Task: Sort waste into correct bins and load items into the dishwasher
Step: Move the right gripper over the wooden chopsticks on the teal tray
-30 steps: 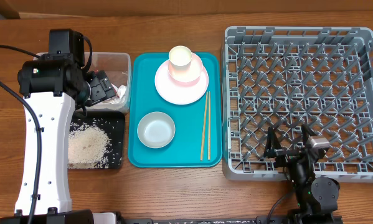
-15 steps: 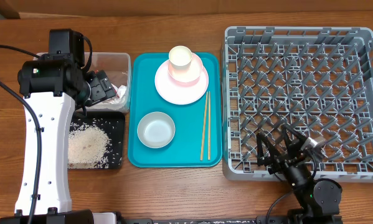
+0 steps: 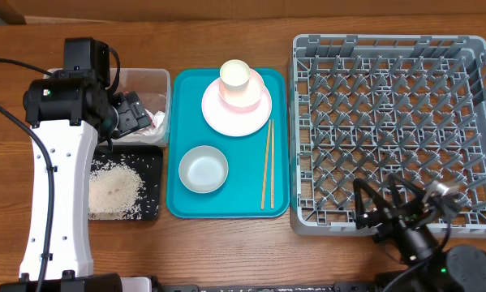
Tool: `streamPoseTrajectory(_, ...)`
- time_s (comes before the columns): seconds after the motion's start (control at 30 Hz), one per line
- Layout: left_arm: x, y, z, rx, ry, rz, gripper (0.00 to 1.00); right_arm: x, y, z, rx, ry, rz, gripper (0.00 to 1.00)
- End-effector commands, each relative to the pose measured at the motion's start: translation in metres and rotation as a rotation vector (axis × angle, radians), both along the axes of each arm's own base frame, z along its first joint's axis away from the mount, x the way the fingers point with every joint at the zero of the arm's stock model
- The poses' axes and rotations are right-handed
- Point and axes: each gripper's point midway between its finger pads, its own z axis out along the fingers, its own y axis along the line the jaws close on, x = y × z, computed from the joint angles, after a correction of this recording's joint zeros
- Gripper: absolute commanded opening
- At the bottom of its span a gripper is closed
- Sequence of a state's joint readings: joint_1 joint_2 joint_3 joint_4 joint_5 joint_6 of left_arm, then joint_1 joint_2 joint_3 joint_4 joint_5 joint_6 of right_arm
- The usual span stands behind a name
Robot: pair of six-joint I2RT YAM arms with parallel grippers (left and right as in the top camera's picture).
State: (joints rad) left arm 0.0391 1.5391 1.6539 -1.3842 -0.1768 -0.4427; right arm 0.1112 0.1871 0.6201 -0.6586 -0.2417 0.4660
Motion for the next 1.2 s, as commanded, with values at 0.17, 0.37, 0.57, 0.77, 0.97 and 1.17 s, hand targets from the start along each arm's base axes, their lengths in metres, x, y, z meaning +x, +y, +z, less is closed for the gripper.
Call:
streamPoseTrajectory(0.17, 0.001, 0.001, 0.003, 0.006, -0.011, 0.004, 1.0, 0.023, -0.005, 0.048, -0.087, 0.396, -0.034, 1.0)
streamPoseTrajectory(0.37, 0.001, 0.001, 0.003, 0.006, -0.011, 0.005, 1.0, 0.041, 0.064, 0.051, 0.094, 0.646, 0.357, 1.0)
streamPoseTrajectory(0.57, 0.001, 0.001, 0.003, 0.006, -0.01, 0.004, 1.0, 0.064, 0.096, 0.007, 0.117, 0.866, 0.461, 0.47)
streamPoseTrajectory(0.77, 0.001, 0.001, 0.003, 0.006, -0.01, 0.004, 1.0, 0.076, 0.121, -0.049, -0.071, 1.012, 0.273, 0.2)
streamPoseTrajectory(0.97, 0.001, 0.001, 0.003, 0.006, -0.011, 0.004, 1.0, 0.073, 0.167, -0.073, -0.2, 0.978, 0.197, 0.2)
streamPoseTrajectory(1.17, 0.001, 0.001, 0.003, 0.006, -0.01, 0.004, 1.0, 0.058, 0.193, -0.103, -0.432, 0.908, 0.13, 0.23)
